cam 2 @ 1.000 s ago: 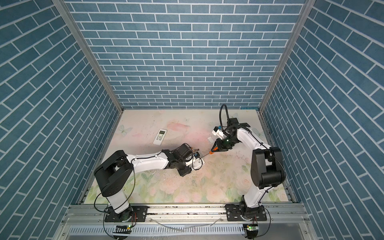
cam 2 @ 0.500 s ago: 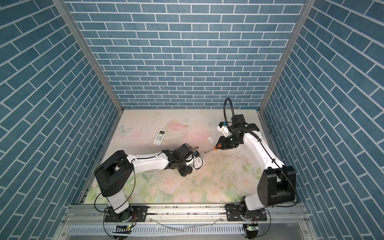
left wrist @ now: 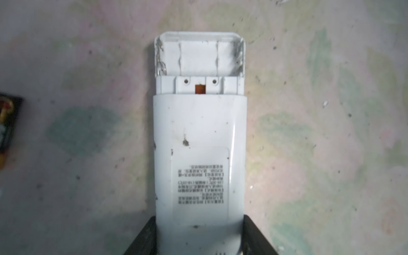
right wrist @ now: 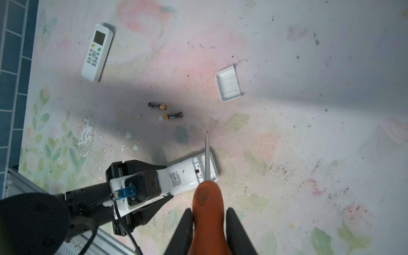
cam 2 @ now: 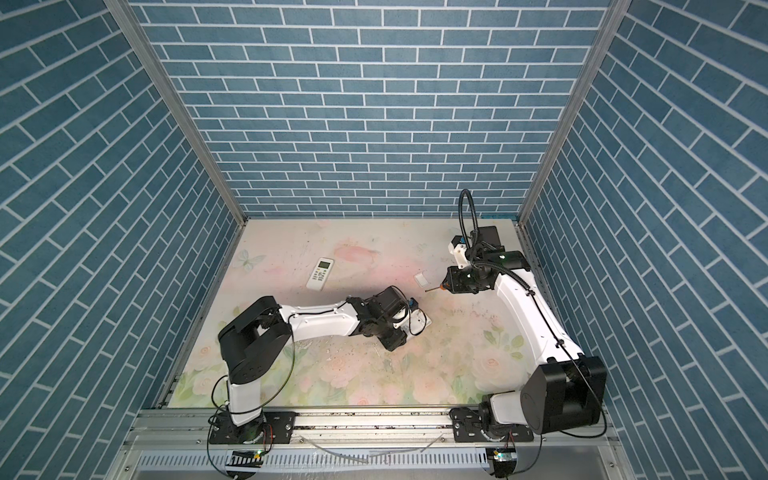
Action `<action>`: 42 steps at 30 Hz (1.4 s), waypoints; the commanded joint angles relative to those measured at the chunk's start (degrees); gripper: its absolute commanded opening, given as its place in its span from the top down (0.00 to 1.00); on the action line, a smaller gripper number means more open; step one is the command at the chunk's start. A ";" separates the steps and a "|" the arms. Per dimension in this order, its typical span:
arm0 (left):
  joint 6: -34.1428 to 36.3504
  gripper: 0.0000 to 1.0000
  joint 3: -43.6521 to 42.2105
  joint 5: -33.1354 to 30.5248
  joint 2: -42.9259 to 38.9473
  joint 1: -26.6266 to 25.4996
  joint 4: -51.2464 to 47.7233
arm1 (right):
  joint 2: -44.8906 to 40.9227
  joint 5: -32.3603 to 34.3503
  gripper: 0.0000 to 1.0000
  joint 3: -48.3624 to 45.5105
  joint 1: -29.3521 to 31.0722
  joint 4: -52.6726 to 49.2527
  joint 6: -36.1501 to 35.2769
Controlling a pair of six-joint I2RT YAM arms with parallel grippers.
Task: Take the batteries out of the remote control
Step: 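Draw the screwdriver back with the right gripper while the left gripper holds the empty remote, then set the opened remote down with the left gripper while the right lifts the screwdriver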
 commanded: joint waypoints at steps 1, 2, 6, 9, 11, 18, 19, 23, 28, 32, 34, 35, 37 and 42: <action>-1.67 0.57 3.48 0.15 2.70 -0.34 -1.73 | -2.33 3.81 1.00 -2.93 -1.63 2.19 3.53; -1.87 0.56 4.33 0.23 3.29 -0.40 -1.64 | -2.72 4.52 1.00 -3.39 -2.25 2.57 4.17; -2.16 0.53 7.52 0.50 5.48 -0.43 -1.70 | -4.55 4.87 1.00 -6.22 -6.26 5.46 7.51; -2.18 0.47 10.17 -0.20 7.24 -0.57 -3.17 | -5.05 3.99 1.00 -8.01 -8.99 7.66 9.10; -2.23 0.44 11.63 -0.62 8.18 -0.56 -3.76 | -5.22 4.15 1.00 -9.24 -10.16 9.10 9.73; -3.02 0.32 14.01 -2.25 9.22 -0.54 -4.43 | -6.19 2.55 1.00 -12.32 -12.73 13.25 10.85; -3.10 0.31 14.10 -2.39 9.18 -0.53 -4.44 | -6.27 2.49 1.00 -12.65 -12.91 13.69 10.92; -4.10 0.29 14.00 -2.49 8.12 -0.54 -4.80 | -6.87 1.65 1.00 -14.90 -13.59 17.92 12.00; -7.08 0.29 8.83 -2.65 2.08 -0.59 -1.58 | -8.35 0.75 1.00 -22.03 -13.74 31.34 13.76; -9.40 0.29 4.14 -3.36 -3.82 -0.56 0.70 | -6.74 2.90 1.00 -25.07 -13.62 36.93 14.48; -10.26 0.28 2.20 -4.10 -6.95 -0.55 0.99 | -5.81 2.81 1.00 -26.06 -13.53 39.02 15.07; -10.61 0.28 1.49 -4.39 -8.04 -0.57 0.99 | -5.69 2.55 1.00 -26.73 -13.48 40.20 15.17; -11.48 0.27 0.35 -5.30 -10.42 -0.52 0.03 | -5.80 3.05 1.00 -28.28 -13.00 42.57 15.28; -12.04 0.27 -1.82 -6.11 -14.14 -0.45 -1.16 | -5.04 6.10 1.00 -29.82 -11.01 42.50 14.33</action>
